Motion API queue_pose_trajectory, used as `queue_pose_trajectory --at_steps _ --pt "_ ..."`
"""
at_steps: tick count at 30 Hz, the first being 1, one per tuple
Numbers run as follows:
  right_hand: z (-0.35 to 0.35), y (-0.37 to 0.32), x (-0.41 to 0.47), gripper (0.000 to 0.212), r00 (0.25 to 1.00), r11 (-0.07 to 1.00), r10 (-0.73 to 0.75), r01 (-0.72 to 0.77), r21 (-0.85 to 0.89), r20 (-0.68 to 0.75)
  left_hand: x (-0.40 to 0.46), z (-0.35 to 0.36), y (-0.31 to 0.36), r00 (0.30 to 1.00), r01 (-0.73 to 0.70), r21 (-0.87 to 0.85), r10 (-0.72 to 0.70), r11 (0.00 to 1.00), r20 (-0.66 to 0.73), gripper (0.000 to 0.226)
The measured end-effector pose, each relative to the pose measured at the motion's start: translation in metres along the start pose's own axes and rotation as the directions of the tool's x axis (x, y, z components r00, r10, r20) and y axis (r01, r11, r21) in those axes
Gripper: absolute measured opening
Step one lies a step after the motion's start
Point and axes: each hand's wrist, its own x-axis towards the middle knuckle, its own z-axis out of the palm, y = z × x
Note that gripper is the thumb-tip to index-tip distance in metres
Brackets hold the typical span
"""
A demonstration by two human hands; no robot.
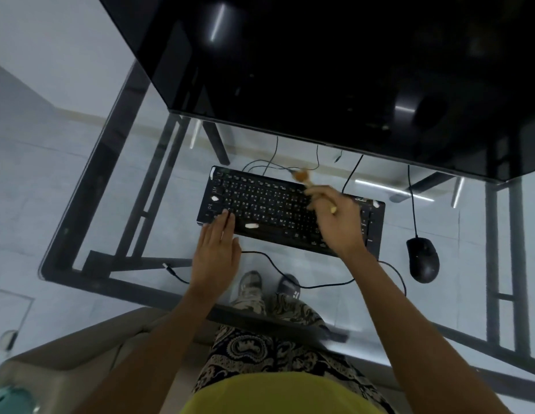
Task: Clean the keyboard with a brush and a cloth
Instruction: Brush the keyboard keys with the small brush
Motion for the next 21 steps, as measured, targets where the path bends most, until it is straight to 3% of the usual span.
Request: queue_pose_trajectory --at_steps 1,2,3,6,7,8,10,11,12,13,15,16,17,20,21 --pt "0.009 -0.006 -0.002 0.023 0.99 0.999 0.007 -0.014 0.045 0.142 -0.001 -0.002 -0.007 1.0 -0.001 0.006 0.001 1.0 0.006 0.053" --pt "0.015 -0.01 -0.003 0.022 0.98 0.997 0.039 -0.05 0.052 0.193 -0.001 -0.004 -0.014 1.0 -0.002 0.012 0.002 1.0 0.016 0.053" --pt "0.021 -0.012 0.0 0.022 0.986 0.996 0.075 -0.082 0.04 0.149 -0.002 -0.005 -0.02 1.0 0.0 0.014 0.0 1.0 0.026 0.054" --pt "0.027 -0.009 0.007 0.025 0.973 0.979 0.03 -0.075 -0.191 -0.228 -0.006 -0.007 -0.032 0.999 0.002 0.014 -0.003 1.0 0.048 0.053" --pt "0.034 -0.016 0.005 0.025 0.978 0.971 -0.017 -0.033 -0.237 -0.206 -0.005 -0.009 -0.037 0.999 0.004 0.015 -0.005 1.0 0.047 0.051" --pt "0.041 -0.021 0.001 0.025 0.995 0.97 -0.056 0.034 -0.241 -0.082 -0.004 -0.01 -0.043 0.999 0.002 0.014 -0.002 1.0 0.046 0.048" --pt "0.059 -0.033 -0.009 0.021 0.959 0.985 -0.068 0.108 -0.134 0.276 0.001 -0.01 -0.051 0.999 -0.009 0.008 0.008 1.0 0.047 0.047" --pt "0.064 -0.038 -0.013 0.021 0.919 0.998 -0.029 0.047 -0.038 0.393 0.003 -0.011 -0.055 0.999 -0.016 0.009 0.015 1.0 0.049 0.048" --pt "0.067 -0.042 -0.015 0.022 0.909 0.997 0.014 -0.043 0.059 0.416 0.004 -0.011 -0.059 0.998 -0.021 0.006 0.021 1.0 0.057 0.048" --pt "0.07 -0.043 -0.015 0.023 0.937 0.985 0.056 -0.108 0.135 0.345 0.005 -0.012 -0.062 0.997 -0.026 -0.003 0.026 1.0 0.07 0.05" --pt "0.072 -0.041 -0.015 0.023 0.998 0.993 0.055 -0.057 0.101 0.029 0.007 -0.012 -0.069 0.995 -0.044 -0.029 0.047 0.999 0.088 0.054" --pt "0.075 -0.04 -0.016 0.023 0.998 0.999 0.031 -0.03 0.018 -0.063 0.008 -0.011 -0.072 0.995 -0.057 -0.042 0.061 0.997 0.084 0.054" --pt "0.078 -0.041 -0.018 0.022 0.999 0.999 0.007 -0.008 -0.032 -0.04 0.008 -0.01 -0.074 0.994 -0.072 -0.052 0.076 0.996 0.076 0.052" --pt "0.088 -0.055 -0.026 0.022 0.944 0.994 0.046 -0.076 0.079 0.326 0.007 -0.012 -0.078 0.993 -0.1 -0.092 0.105 0.991 0.053 0.046" --pt "0.088 -0.058 -0.025 0.022 0.949 0.985 0.076 -0.119 0.125 0.305 0.007 -0.014 -0.079 0.993 -0.102 -0.109 0.108 0.989 0.048 0.047"
